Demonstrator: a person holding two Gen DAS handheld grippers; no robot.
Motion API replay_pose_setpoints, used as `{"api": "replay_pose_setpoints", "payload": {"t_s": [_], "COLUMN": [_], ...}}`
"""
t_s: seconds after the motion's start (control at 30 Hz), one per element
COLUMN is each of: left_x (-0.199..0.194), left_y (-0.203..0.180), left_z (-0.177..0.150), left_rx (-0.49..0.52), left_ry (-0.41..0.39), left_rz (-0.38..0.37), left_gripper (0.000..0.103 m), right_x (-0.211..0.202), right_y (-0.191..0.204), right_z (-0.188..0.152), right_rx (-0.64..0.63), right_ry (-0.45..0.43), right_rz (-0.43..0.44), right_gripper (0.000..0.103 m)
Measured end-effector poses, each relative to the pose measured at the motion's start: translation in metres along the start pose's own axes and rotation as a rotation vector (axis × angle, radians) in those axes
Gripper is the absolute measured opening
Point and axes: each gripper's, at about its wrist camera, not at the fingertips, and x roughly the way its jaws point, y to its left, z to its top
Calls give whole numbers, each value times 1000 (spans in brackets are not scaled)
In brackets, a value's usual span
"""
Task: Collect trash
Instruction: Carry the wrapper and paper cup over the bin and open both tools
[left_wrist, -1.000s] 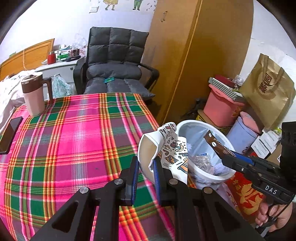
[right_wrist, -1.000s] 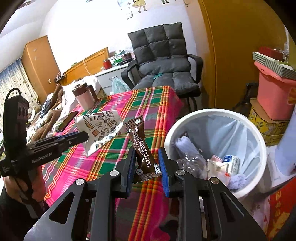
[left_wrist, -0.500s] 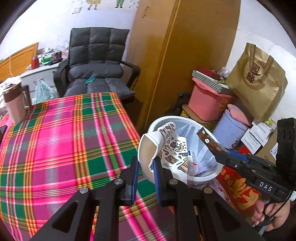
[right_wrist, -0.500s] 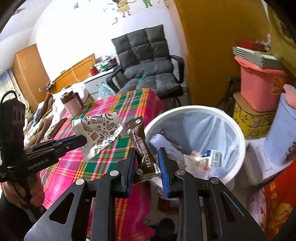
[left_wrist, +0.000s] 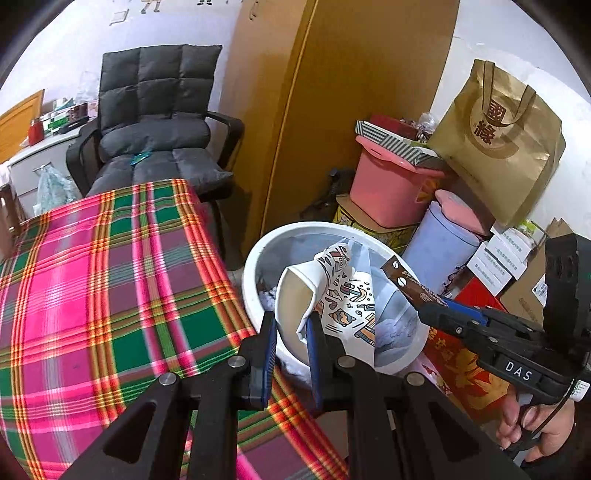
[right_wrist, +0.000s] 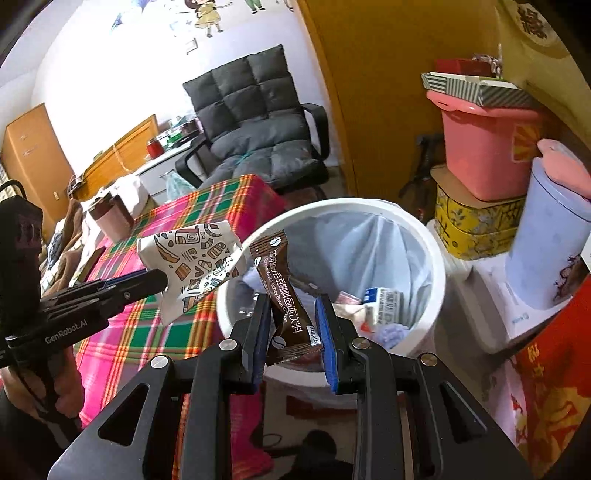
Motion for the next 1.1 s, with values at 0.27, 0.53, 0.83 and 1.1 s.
{"api": "replay_pose_setpoints", "payload": {"t_s": [0.27, 0.53, 0.83, 1.1], "left_x": [23, 46, 68, 73], "left_y": [-8, -12, -10, -10], "left_z": [9, 16, 19, 20], "left_rx": [16, 20, 16, 12], "left_ry": [21, 46, 78, 77], "left_rz": [-1, 4, -8, -35], "left_gripper": [16, 17, 18, 28], "right_x": [8, 20, 36, 38], "right_y": [-11, -22, -29, -29], "right_z": [0, 2, 4, 4], "right_rx": [10, 17, 21, 8], "right_ry": [21, 46, 87, 93], "right_rz": [-18, -40, -57, -68], "right_gripper": [28, 28, 28, 36]}}
